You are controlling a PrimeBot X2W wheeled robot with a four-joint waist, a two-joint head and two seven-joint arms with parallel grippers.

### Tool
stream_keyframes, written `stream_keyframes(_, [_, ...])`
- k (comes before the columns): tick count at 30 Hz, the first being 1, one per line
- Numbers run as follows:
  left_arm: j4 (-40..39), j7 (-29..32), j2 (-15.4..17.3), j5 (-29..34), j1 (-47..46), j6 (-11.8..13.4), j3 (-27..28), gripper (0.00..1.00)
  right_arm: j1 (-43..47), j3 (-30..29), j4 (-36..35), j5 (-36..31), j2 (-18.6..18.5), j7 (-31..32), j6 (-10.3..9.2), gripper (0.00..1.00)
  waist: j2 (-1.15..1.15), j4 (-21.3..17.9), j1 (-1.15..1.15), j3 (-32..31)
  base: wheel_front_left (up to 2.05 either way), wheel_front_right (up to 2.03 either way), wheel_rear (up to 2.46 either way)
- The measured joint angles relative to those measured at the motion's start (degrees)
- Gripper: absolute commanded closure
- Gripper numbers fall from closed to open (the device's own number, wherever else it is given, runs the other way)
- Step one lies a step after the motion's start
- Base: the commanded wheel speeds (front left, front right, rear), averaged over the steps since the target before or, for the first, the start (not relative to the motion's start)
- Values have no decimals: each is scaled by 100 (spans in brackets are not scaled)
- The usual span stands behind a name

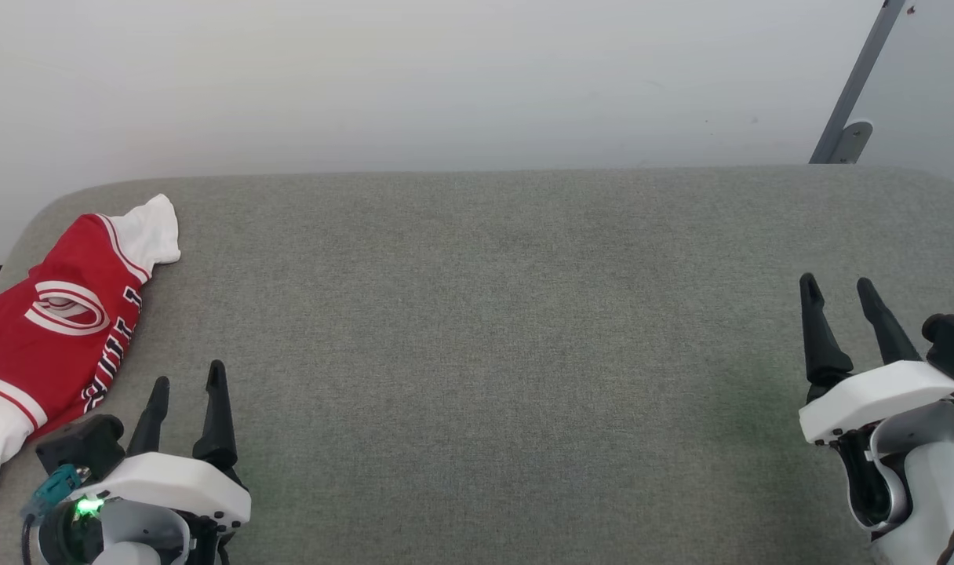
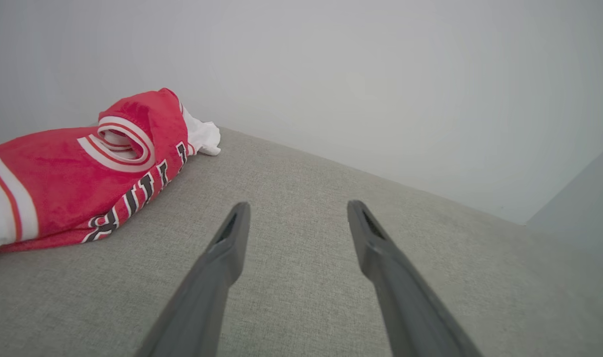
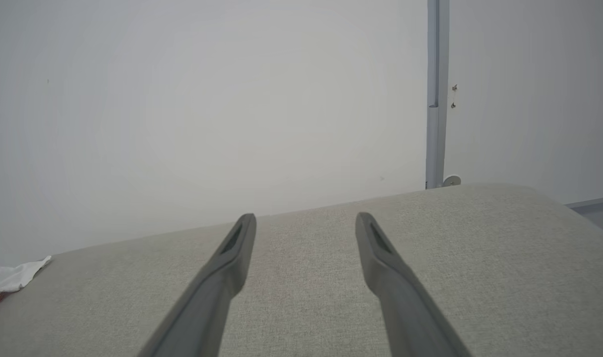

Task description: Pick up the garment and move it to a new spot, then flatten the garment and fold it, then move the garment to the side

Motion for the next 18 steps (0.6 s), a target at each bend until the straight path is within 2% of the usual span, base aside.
stream_keyframes(11, [-8, -164, 75, 466, -87, 23, -11, 0, -42, -109, 189, -771, -36, -153, 1, 0, 0, 21, 0, -2, 0, 0, 0])
stream_keyframes(18, [256, -238, 64, 731, -96, -53, -15, 0, -57, -145, 264, -1015, -24, -244, 1, 0, 0, 15, 0, 5, 0, 0, 0])
